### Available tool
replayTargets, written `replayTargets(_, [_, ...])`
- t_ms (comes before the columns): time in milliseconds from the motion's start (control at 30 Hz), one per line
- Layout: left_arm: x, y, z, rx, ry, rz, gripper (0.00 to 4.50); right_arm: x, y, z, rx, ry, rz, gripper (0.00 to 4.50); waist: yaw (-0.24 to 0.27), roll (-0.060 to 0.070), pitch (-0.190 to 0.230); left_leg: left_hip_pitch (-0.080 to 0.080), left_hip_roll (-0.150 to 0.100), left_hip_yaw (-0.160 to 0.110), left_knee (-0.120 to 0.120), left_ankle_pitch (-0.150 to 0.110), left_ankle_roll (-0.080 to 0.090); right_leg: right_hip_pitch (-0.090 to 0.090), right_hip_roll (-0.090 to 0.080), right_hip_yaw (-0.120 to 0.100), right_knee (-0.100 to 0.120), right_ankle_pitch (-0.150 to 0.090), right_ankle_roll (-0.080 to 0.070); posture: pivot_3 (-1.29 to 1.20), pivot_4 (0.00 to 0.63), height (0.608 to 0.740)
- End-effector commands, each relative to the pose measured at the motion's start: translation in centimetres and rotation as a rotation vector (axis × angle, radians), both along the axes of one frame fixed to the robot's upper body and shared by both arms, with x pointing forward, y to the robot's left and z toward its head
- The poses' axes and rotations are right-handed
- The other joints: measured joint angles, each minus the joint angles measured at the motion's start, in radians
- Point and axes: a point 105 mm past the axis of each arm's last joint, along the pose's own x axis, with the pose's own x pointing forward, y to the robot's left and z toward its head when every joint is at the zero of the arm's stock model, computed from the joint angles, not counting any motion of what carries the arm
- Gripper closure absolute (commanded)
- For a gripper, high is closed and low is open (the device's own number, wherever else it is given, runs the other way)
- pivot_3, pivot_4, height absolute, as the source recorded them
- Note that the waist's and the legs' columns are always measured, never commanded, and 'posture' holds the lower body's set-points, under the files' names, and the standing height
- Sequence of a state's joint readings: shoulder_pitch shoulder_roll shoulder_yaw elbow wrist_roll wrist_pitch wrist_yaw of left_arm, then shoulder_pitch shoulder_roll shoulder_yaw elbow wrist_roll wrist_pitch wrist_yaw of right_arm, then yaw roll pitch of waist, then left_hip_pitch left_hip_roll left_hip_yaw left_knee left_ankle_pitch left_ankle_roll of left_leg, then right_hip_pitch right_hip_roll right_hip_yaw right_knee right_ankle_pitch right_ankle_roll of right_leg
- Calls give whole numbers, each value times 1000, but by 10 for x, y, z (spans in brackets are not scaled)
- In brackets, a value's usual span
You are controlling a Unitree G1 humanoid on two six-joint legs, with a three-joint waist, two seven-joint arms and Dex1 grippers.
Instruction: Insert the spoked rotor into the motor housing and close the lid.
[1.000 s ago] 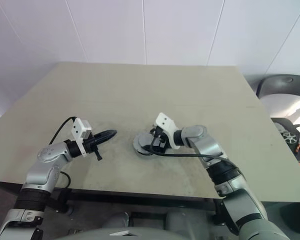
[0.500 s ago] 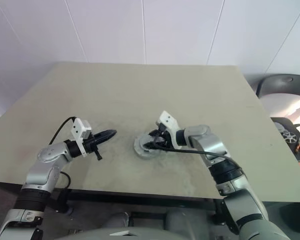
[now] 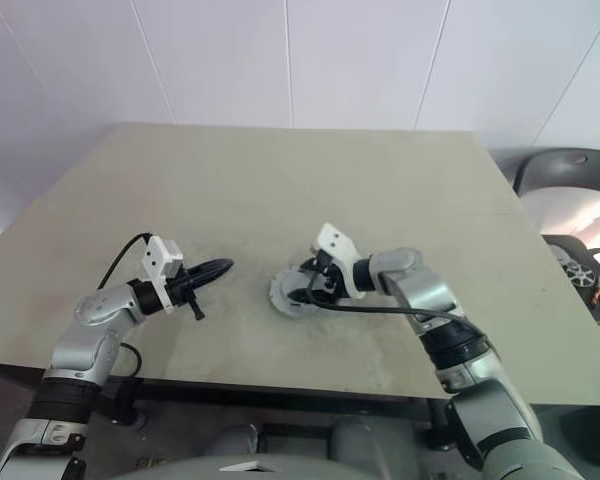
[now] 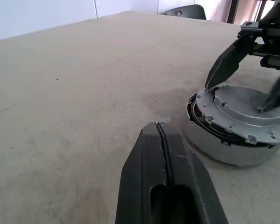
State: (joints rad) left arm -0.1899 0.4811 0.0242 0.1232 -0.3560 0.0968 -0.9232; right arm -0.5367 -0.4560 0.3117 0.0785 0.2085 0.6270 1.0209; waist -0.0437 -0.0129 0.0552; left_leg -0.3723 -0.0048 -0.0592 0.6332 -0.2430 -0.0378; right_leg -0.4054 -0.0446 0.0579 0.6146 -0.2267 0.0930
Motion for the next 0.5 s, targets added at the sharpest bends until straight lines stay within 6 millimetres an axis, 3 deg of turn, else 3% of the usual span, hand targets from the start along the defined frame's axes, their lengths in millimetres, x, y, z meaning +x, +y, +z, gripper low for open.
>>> replayTargets(33, [2,1,13,11,-52,-1,4500,-6,6,13,12,-46,62,9,0,0,0,0,0,0,0,0,0,0,0,0,0,0,0,0,0,740])
replayTargets(367, [4,4,13,17,-60,18,4500,2,-2,-17,-132,-82,19,9,0,0,0,0,0,0,0,0,0,0,0,0,0,0,0,0,0,740])
replayTargets(500, [4,5,13,22,-60,24,4500,-2,3,-16,-103,-72,32,9,0,0,0,1,0,0,1,0,0,1,0,0,0,0,0,0,0,740])
